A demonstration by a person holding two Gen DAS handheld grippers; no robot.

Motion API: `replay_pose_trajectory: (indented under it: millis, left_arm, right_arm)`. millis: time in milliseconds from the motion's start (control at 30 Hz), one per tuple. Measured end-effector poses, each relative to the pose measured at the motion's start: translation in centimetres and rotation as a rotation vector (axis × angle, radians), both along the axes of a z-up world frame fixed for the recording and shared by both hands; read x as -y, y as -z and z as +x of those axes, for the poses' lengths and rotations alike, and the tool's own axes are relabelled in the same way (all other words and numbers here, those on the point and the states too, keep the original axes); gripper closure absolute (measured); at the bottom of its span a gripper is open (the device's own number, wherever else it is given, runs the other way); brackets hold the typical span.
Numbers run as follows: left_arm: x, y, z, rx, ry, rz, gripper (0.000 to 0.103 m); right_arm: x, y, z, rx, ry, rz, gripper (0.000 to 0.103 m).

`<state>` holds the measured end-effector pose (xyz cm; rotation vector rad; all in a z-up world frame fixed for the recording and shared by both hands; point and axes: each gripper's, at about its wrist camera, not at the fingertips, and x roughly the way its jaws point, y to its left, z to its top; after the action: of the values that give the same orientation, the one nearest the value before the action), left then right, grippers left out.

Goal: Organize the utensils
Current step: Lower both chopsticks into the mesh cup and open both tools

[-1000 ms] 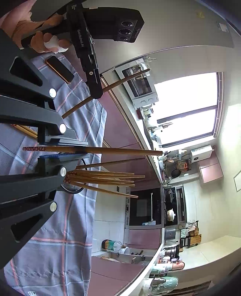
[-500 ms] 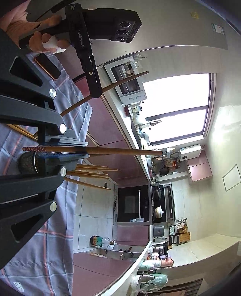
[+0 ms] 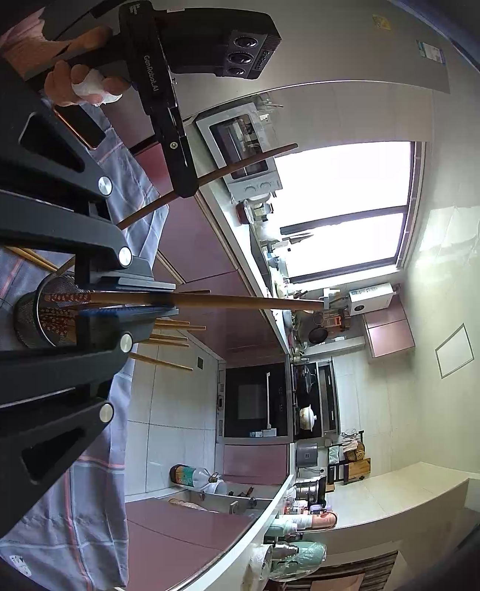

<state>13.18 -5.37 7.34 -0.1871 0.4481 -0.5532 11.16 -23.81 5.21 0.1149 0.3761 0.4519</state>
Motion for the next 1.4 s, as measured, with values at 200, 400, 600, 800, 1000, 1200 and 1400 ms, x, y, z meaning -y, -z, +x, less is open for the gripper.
replay_pose_trajectory:
  millis: [200,400,600,800,1000,1200,1400]
  left_arm:
    - [0.6,0.8,0.6,-0.022,-0.012,0.027,0.095]
    - [1.3,1.9,1.5,-0.058,-0.007,0.053,0.095]
    - [1.8,2.6,1.8,-0.087,-0.004,0.085,0.095]
    - [2.4,2.8,2.2,-0.105,0.004,0.135,0.095]
    - [2.5,3.6,2.5,-0.129,0.025,0.176,0.095]
    - [3.2,4.1,3.2,-0.143,0.053,0.217,0.095]
    - [3.8,4.6,4.3,-0.17,0.066,0.239,0.095]
  right_arm:
    - [-0.1,0.6,0.8,-0.024,0.014,0.007,0.097]
    - [-0.5,1.3,1.5,-0.056,0.021,-0.005,0.097]
    - [-1.0,2.0,2.2,-0.086,0.016,-0.017,0.097]
    - [-1.2,2.9,2.7,-0.127,0.003,-0.041,0.097]
    - [-1.3,4.0,3.8,-0.178,-0.007,-0.052,0.097]
    - [-1.6,4.9,4.5,-0.214,-0.007,-0.064,0.097]
    - [-1.7,5.7,5.1,-0.238,0.006,-0.071,0.096]
